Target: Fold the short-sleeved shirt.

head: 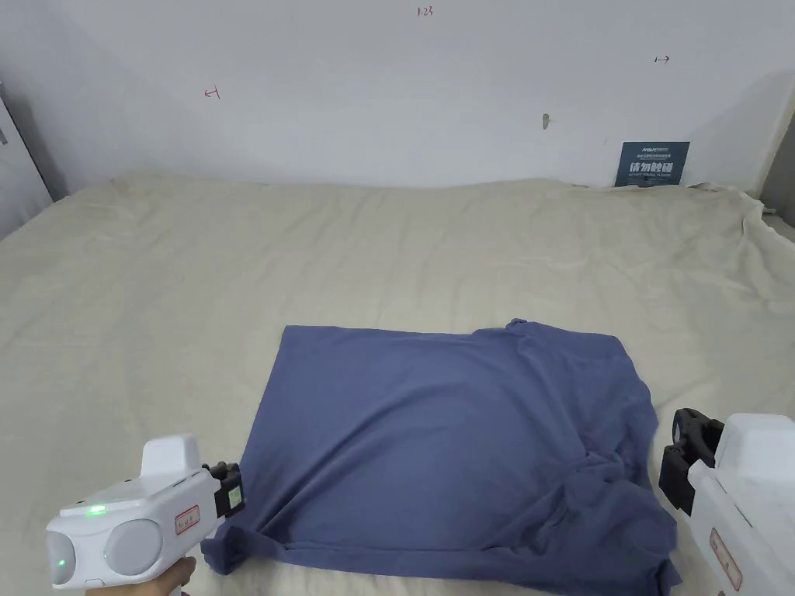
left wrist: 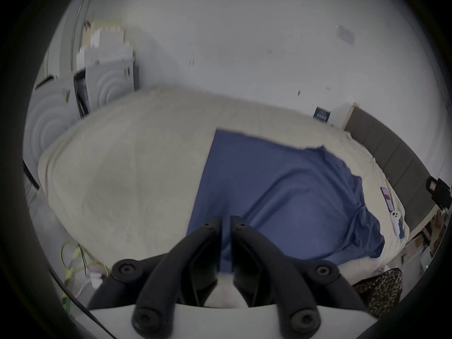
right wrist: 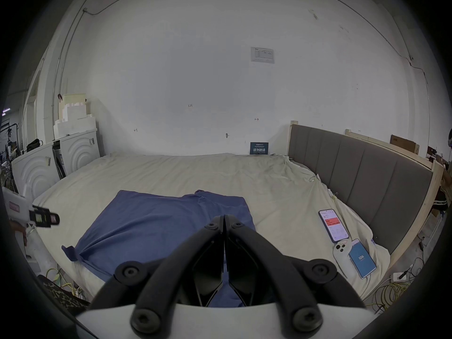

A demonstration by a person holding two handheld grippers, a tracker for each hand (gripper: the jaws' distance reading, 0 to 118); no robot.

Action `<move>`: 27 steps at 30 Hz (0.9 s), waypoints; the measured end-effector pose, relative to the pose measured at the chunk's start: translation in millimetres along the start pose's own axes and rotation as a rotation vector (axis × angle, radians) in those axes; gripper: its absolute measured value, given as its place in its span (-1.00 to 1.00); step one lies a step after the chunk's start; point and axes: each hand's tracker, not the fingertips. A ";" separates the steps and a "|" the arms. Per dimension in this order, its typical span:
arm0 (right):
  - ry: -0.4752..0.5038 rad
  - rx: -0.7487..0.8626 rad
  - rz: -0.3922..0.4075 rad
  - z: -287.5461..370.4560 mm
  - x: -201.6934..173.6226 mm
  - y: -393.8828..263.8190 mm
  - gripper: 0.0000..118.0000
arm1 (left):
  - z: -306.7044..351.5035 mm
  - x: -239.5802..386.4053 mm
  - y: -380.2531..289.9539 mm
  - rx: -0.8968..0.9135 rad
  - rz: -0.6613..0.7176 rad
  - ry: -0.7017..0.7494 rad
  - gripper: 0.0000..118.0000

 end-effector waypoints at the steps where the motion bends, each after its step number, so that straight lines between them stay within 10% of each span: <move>1: 0.001 -0.003 -0.003 -1.0 0.4 -0.7 -1.00 | -7.4 -3.9 -3.7 -0.024 0.007 0.009 -0.26; 4: 0.001 -0.016 -0.007 -4.4 -0.1 -3.5 -1.00 | -28.0 -12.5 -16.6 -0.103 -0.001 0.063 0.42; 12: 0.003 -0.056 -0.014 -13.4 0.9 -11.4 -1.00 | -60.3 -30.6 -42.9 -0.201 0.019 0.100 0.42; 14: 0.003 -0.064 -0.017 -14.1 0.8 -12.7 -1.00 | -63.5 -30.9 -45.0 -0.212 0.004 0.101 0.18; 17: 0.001 -0.075 -0.018 -15.7 0.9 -15.1 -1.00 | -63.5 -29.3 -46.4 -0.226 0.002 0.004 -0.79; 27: 0.002 -0.251 -0.037 -33.6 21.3 -43.2 -1.00 | -55.4 -11.2 -40.5 -0.185 -0.123 0.036 -0.98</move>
